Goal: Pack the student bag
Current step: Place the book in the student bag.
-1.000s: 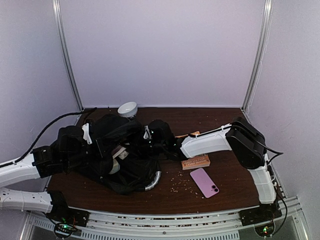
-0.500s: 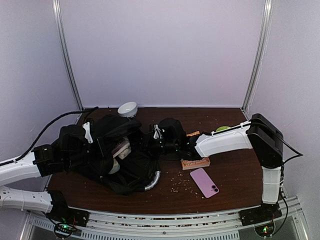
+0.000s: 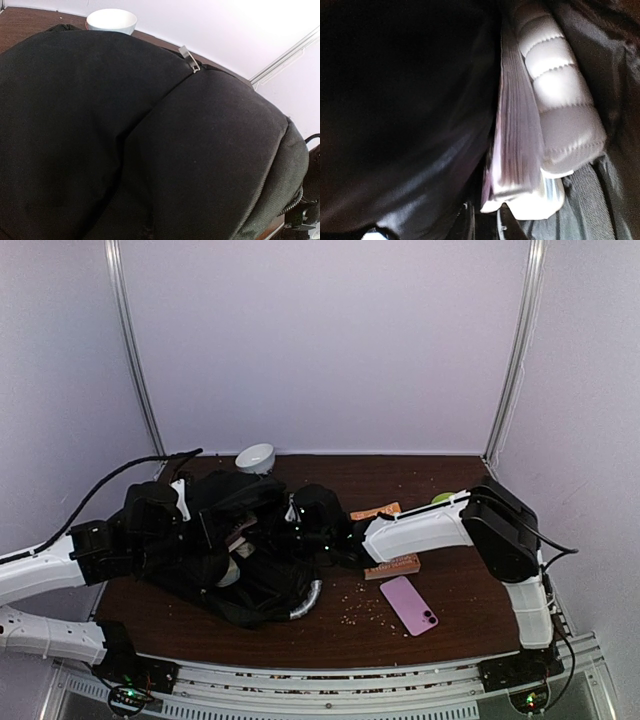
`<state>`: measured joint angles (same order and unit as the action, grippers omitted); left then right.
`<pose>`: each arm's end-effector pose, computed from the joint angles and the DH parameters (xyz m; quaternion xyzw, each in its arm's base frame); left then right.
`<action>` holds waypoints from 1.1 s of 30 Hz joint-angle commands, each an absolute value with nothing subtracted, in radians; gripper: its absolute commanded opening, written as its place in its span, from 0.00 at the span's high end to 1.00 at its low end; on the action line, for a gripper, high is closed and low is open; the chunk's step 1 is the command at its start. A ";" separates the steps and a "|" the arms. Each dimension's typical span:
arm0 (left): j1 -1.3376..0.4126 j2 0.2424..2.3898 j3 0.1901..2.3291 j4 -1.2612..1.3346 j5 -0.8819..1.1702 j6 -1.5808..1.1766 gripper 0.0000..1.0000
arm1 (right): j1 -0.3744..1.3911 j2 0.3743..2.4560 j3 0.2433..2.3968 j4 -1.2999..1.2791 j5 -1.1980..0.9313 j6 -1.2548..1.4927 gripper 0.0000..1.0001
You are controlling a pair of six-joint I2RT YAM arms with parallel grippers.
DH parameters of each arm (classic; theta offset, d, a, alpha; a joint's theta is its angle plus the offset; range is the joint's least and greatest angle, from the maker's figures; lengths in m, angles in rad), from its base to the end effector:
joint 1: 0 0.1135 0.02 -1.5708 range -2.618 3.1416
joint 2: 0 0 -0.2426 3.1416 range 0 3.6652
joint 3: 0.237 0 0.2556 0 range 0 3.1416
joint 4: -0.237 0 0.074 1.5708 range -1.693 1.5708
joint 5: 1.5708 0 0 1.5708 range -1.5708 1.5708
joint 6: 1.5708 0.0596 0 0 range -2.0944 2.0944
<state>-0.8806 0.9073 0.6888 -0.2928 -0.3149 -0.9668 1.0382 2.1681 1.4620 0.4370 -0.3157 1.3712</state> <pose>0.1671 -0.1734 0.2454 -0.1159 0.8481 -0.3166 0.4088 0.2432 0.4491 0.1638 0.0363 0.7906 0.6034 0.0974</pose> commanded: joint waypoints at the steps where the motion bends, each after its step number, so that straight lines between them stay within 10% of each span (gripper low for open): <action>1: -0.879 0.884 0.767 -0.112 -0.300 -0.956 1.00 | 1.042 2.205 1.527 0.429 -0.243 1.404 0.88; 13: -0.880 0.870 0.746 -0.099 -0.237 -0.987 1.00 | 1.038 2.371 1.750 0.331 -0.169 1.464 0.95; 25: -0.871 0.819 0.741 -0.184 -0.373 -0.959 1.00 | 1.007 2.155 1.568 0.317 -0.284 1.329 0.61; 33: -0.833 0.858 0.791 -0.220 -0.409 -0.916 1.00 | 0.995 1.919 1.300 0.323 -0.366 1.257 0.54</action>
<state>-0.8558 0.8600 0.7021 -0.3477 -0.3305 -0.9516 1.0077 2.0338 1.4036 0.3119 -0.3180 1.3159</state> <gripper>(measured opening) 0.061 0.449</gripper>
